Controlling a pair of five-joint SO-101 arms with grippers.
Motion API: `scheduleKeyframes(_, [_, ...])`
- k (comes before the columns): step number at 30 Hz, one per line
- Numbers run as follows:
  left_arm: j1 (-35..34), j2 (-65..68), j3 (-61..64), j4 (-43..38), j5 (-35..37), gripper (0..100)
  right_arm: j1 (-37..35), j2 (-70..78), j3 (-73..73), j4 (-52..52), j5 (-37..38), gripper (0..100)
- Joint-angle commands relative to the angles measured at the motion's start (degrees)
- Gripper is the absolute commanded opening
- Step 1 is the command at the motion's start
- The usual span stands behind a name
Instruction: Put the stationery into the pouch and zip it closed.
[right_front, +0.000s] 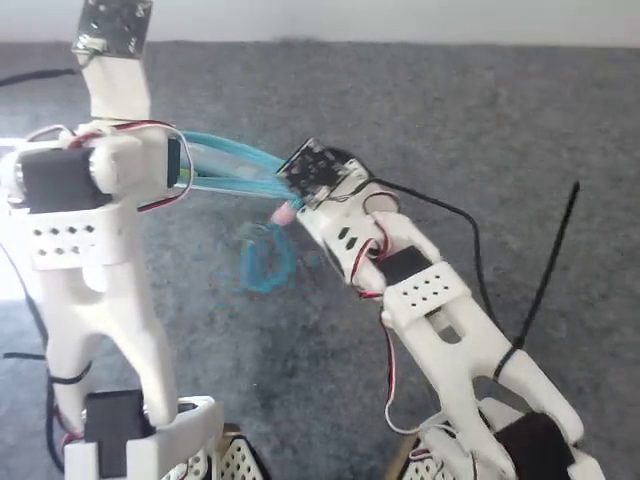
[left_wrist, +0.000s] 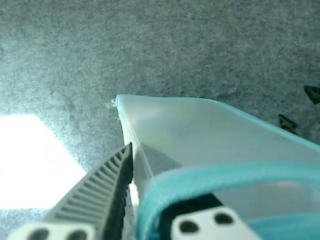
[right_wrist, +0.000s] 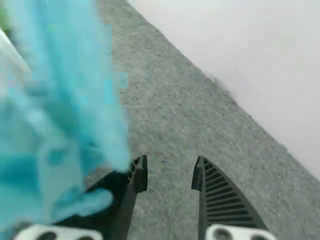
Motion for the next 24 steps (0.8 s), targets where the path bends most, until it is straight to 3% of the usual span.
scheduleKeyframes(1, [-0.35,-2.99,-3.65,1.41,0.09,1,1.98,-7.43,-0.88,4.26,-0.70,15.4])
scheduleKeyframes(5, [-0.35,-2.64,-5.23,1.23,1.14,1,0.22,-15.60,1.93,13.49,-0.88,15.1])
scheduleKeyframes(12, [-0.35,-2.73,-6.99,1.41,1.67,1,-4.70,-24.57,7.65,14.64,-5.19,12.4])
scheduleKeyframes(18, [0.18,-3.08,-7.08,1.41,1.67,1,0.66,-14.02,6.59,3.21,-5.19,12.9])
scheduleKeyframes(24, [0.70,-2.99,-6.81,1.49,1.67,1,-2.68,-4.35,2.37,2.24,-5.63,17.4])
